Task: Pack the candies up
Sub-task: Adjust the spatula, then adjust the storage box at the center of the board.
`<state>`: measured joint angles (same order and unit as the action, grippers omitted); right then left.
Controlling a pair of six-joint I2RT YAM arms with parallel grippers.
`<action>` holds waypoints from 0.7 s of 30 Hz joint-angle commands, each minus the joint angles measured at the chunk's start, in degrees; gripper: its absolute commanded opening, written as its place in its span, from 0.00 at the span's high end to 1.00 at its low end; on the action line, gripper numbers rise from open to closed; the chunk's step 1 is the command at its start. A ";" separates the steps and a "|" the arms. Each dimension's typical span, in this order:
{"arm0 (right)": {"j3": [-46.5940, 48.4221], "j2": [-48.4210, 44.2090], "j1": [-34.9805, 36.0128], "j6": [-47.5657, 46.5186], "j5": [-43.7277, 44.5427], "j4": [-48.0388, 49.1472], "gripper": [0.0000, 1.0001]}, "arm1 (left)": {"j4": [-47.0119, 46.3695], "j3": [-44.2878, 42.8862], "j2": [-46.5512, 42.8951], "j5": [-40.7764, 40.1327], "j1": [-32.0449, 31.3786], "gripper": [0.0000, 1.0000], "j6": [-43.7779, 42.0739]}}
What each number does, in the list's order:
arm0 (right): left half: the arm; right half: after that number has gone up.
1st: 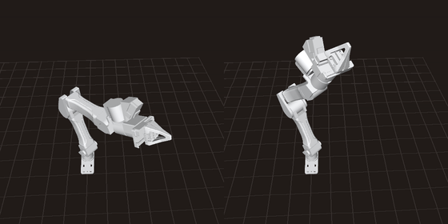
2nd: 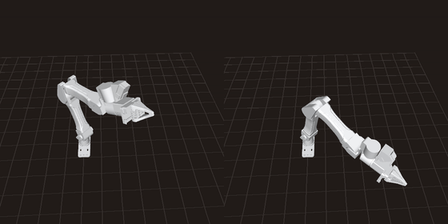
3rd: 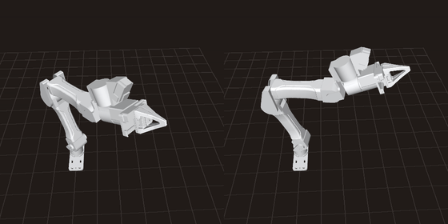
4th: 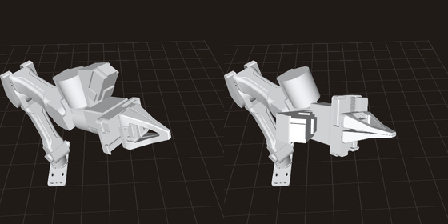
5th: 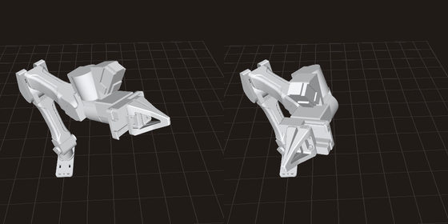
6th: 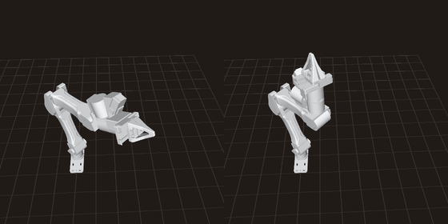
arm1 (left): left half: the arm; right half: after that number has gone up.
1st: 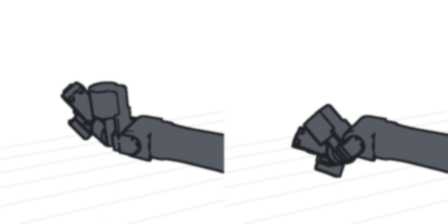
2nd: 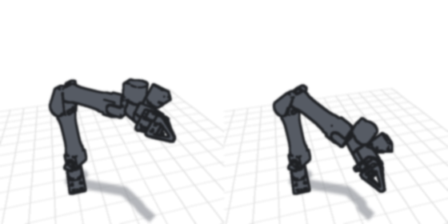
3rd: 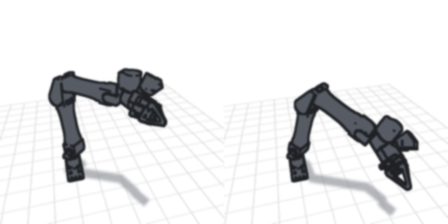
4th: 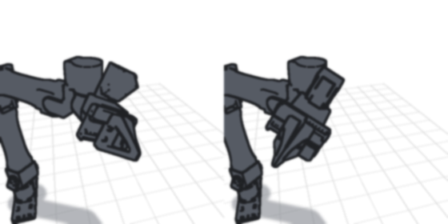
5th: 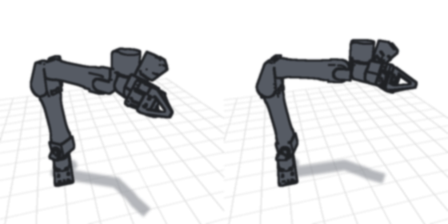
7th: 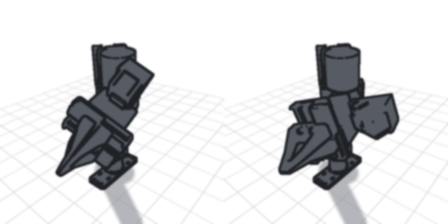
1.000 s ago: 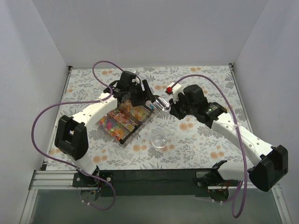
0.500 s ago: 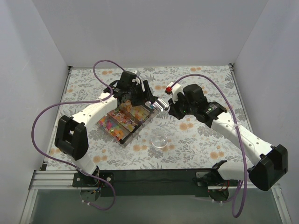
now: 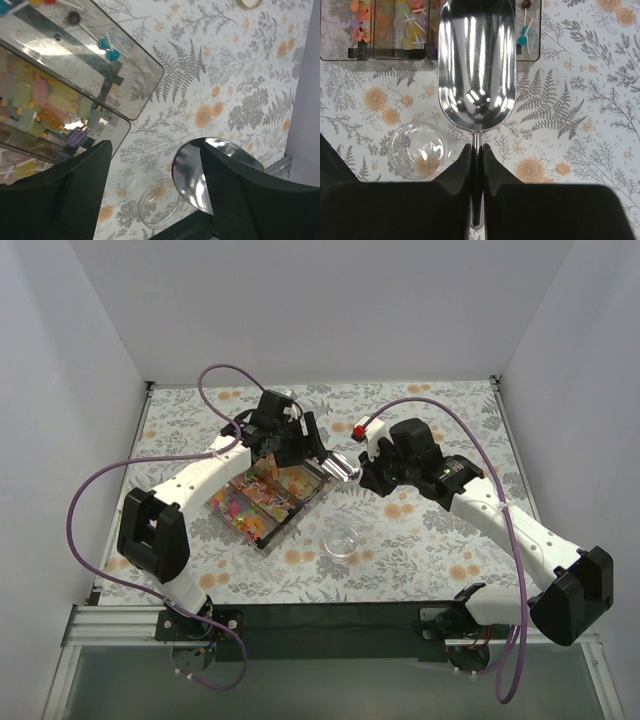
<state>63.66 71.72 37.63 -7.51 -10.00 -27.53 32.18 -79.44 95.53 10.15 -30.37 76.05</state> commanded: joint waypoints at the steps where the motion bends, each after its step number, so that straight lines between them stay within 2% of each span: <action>1: 2.09 0.00 0.34 -0.49 0.41 -1.12 0.99 | 6.39 -4.49 -1.48 -10.99 2.24 0.29 -0.82; 4: 1.29 -0.62 0.34 -0.58 2.26 -1.83 0.99 | 11.31 -4.41 -3.41 -18.47 4.79 0.29 -0.90; 10: 0.15 -1.59 0.34 -0.93 3.76 -2.79 0.99 | 15.10 3.92 -7.89 -24.12 13.48 0.37 0.15; 13: -0.11 -1.85 0.34 -0.93 3.32 -2.71 0.99 | 14.84 5.61 -8.69 -28.51 16.39 0.39 -3.35; 16: -0.38 -1.68 0.34 -1.10 3.06 -2.79 0.99 | 12.74 5.96 -7.02 -29.23 17.10 0.39 -9.32; 21: -0.55 -1.41 0.34 -1.72 1.83 -2.97 0.99 | 5.63 5.70 -3.34 -24.57 17.10 0.39 -17.59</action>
<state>62.89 71.68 37.63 -8.08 -6.90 -30.74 43.22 -73.49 90.72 -15.51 -12.91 65.73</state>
